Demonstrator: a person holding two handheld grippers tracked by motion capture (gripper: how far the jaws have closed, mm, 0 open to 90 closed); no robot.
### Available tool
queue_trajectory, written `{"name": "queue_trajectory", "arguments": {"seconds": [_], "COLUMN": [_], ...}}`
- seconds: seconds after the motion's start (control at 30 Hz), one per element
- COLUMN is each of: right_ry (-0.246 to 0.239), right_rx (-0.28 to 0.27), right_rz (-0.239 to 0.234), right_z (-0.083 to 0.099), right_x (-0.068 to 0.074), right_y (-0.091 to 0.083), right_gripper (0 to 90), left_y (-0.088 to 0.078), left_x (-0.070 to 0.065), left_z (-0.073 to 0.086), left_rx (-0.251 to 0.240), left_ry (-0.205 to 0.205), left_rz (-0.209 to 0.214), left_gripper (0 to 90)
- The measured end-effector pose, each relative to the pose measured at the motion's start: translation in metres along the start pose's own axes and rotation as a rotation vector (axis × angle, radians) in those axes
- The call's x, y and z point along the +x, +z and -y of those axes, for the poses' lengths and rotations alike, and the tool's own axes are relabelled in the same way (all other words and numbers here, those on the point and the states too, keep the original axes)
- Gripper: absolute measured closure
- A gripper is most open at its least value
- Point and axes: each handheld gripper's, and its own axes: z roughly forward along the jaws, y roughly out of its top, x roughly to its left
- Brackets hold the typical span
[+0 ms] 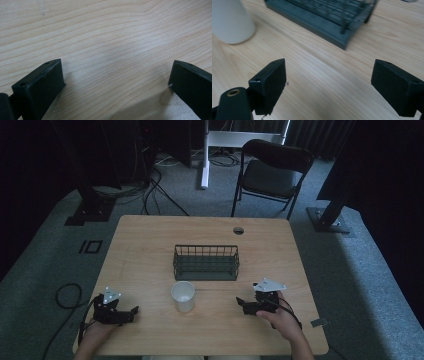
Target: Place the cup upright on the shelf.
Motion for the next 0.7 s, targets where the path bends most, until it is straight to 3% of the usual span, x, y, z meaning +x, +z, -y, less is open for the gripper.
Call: {"name": "queue_trajectory", "arguments": {"seconds": [0.03, 0.07, 0.7], "right_ry": [0.000, -0.011, -0.113], "right_rx": [0.000, -0.005, -0.047], "right_rz": [0.000, -0.032, -0.183], "right_z": [0.000, -0.003, -0.021], "right_x": [0.000, 0.007, 0.050], "right_y": [0.000, 0.005, 0.022], "right_gripper": [12.6, 12.5, 12.6], "left_y": [0.000, 0.000, 0.000], "left_x": [0.000, 0.000, 0.000], "left_z": [0.000, 0.000, 0.000], "left_rx": [0.000, 0.000, 0.000], "left_ry": [0.000, 0.000, 0.000], "left_rz": [0.000, 0.000, 0.000], "left_gripper": [0.1, 0.1, 0.1]}}
